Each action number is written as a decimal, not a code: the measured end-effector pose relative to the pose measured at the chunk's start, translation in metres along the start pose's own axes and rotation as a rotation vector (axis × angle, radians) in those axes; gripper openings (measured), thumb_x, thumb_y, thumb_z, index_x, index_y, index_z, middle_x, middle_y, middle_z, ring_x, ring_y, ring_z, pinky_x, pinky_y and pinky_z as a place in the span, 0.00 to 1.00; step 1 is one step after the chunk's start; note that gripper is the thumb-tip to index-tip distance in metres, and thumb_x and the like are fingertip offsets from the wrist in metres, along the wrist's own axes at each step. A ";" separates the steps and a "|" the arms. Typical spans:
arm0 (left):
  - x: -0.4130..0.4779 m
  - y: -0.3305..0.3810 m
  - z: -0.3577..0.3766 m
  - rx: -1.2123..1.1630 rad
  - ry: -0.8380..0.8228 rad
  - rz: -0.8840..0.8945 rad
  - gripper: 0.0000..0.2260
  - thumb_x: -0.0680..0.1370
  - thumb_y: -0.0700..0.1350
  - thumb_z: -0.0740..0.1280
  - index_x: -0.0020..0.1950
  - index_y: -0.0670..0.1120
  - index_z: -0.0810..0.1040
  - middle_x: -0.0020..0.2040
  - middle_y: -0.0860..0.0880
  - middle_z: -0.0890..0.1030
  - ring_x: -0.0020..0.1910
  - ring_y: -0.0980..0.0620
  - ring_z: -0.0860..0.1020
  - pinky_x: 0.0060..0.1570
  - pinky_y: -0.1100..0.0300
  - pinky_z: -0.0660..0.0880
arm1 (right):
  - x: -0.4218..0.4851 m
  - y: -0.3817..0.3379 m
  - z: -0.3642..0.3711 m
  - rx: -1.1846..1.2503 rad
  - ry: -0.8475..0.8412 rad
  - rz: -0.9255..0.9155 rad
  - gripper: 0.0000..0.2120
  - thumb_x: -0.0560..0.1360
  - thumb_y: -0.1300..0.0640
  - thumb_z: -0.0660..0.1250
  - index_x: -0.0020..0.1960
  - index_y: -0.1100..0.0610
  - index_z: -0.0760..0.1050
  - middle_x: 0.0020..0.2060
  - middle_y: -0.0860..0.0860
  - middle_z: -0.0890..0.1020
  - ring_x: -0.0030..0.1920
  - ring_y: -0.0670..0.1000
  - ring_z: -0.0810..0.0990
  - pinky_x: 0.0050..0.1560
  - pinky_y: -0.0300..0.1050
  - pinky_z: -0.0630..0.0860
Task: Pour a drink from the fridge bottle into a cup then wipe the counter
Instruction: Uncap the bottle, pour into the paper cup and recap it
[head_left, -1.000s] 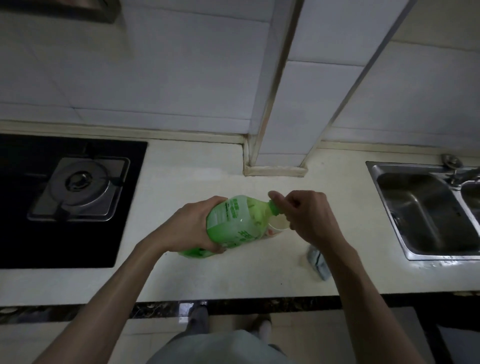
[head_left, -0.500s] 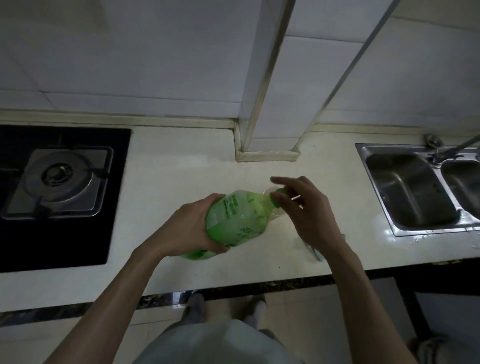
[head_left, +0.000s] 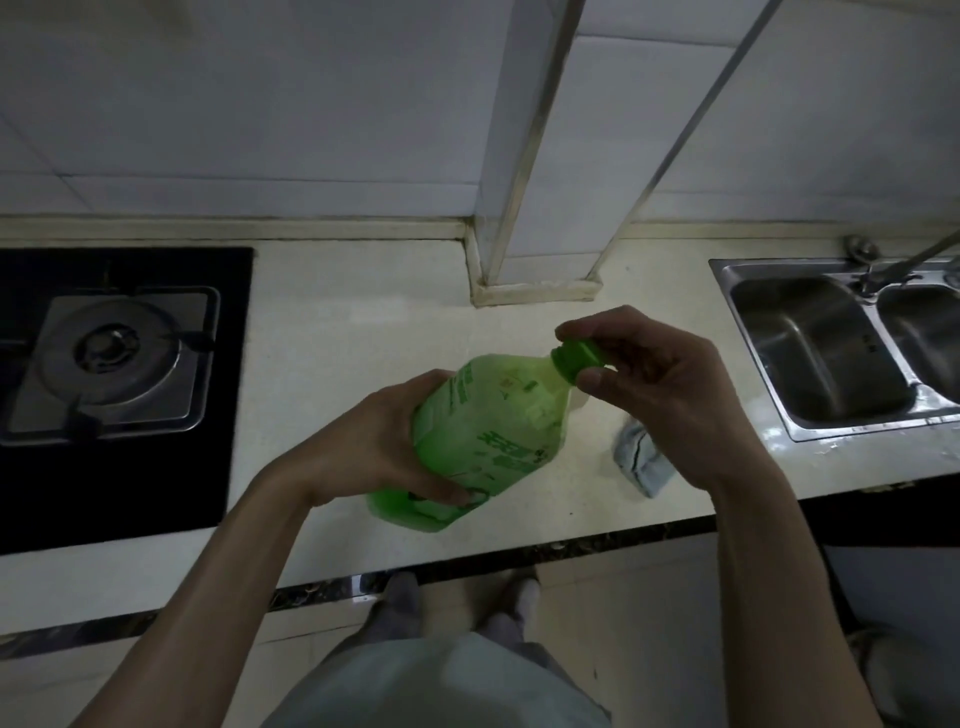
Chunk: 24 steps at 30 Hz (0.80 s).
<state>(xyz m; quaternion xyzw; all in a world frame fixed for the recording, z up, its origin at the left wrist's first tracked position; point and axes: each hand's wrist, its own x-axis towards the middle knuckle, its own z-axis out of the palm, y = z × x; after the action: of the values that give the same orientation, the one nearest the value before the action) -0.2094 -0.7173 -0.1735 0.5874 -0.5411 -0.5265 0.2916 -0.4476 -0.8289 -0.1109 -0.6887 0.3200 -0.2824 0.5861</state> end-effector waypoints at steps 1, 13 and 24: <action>0.000 -0.001 0.000 0.000 0.004 -0.002 0.37 0.60 0.44 0.84 0.64 0.62 0.71 0.57 0.66 0.79 0.55 0.67 0.78 0.50 0.72 0.76 | 0.003 -0.002 0.002 -0.099 0.043 0.016 0.16 0.67 0.58 0.73 0.54 0.58 0.80 0.49 0.54 0.84 0.52 0.54 0.82 0.55 0.48 0.80; -0.002 -0.006 -0.001 -0.035 0.113 -0.042 0.38 0.60 0.47 0.84 0.64 0.63 0.72 0.57 0.63 0.80 0.55 0.64 0.79 0.56 0.57 0.79 | 0.001 0.008 0.028 -0.173 0.142 0.014 0.19 0.78 0.54 0.62 0.67 0.57 0.74 0.54 0.54 0.80 0.45 0.45 0.79 0.44 0.37 0.76; -0.003 0.004 0.004 0.014 0.079 -0.021 0.38 0.60 0.48 0.84 0.65 0.64 0.71 0.57 0.65 0.79 0.56 0.65 0.77 0.57 0.54 0.79 | -0.005 0.006 0.031 0.097 0.198 -0.039 0.20 0.76 0.61 0.65 0.67 0.59 0.72 0.61 0.56 0.79 0.58 0.50 0.80 0.59 0.47 0.77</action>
<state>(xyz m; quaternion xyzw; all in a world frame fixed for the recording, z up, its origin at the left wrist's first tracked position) -0.2140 -0.7150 -0.1702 0.6156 -0.5266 -0.5020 0.3030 -0.4278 -0.8066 -0.1219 -0.6344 0.3488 -0.3758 0.5785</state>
